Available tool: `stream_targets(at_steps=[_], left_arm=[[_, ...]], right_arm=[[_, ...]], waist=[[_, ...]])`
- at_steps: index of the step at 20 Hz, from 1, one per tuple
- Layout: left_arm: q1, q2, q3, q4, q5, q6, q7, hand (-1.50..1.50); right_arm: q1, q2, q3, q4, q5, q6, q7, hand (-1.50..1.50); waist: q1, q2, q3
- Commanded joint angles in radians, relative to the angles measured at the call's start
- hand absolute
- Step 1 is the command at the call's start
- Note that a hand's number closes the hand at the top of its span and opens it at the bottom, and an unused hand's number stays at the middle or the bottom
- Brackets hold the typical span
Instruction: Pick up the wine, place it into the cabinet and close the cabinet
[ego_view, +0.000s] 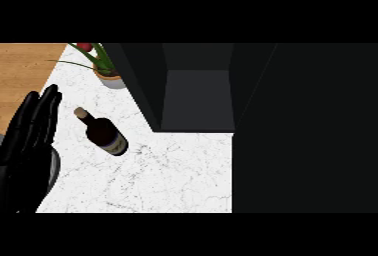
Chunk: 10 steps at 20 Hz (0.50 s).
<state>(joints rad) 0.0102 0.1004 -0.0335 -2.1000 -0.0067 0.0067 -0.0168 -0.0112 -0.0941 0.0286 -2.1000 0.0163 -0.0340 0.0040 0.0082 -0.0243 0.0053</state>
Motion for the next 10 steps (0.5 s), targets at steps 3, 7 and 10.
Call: stream_targets(at_steps=[3,7,10], left_arm=[[-0.061,0.1,-0.012,-0.006,0.121,-0.186,-0.033,-1.5],[-0.05,0.086,-0.133,0.063,0.337,-0.345,0.036,-1.5],[-0.062,0.135,-0.09,0.047,0.49,-0.399,0.119,-1.5]], right_arm=[[0.123,-0.004,0.028,-0.084,-0.017,0.038,-0.021,-1.5],[0.109,-0.007,0.164,-0.073,-0.084,0.14,0.049,-1.5],[0.153,-0.027,0.166,-0.176,-0.136,0.157,0.12,-1.5]], waist=[[-0.026,0.021,-0.005],[-0.035,0.029,-0.008],[-0.028,0.021,-0.006]])
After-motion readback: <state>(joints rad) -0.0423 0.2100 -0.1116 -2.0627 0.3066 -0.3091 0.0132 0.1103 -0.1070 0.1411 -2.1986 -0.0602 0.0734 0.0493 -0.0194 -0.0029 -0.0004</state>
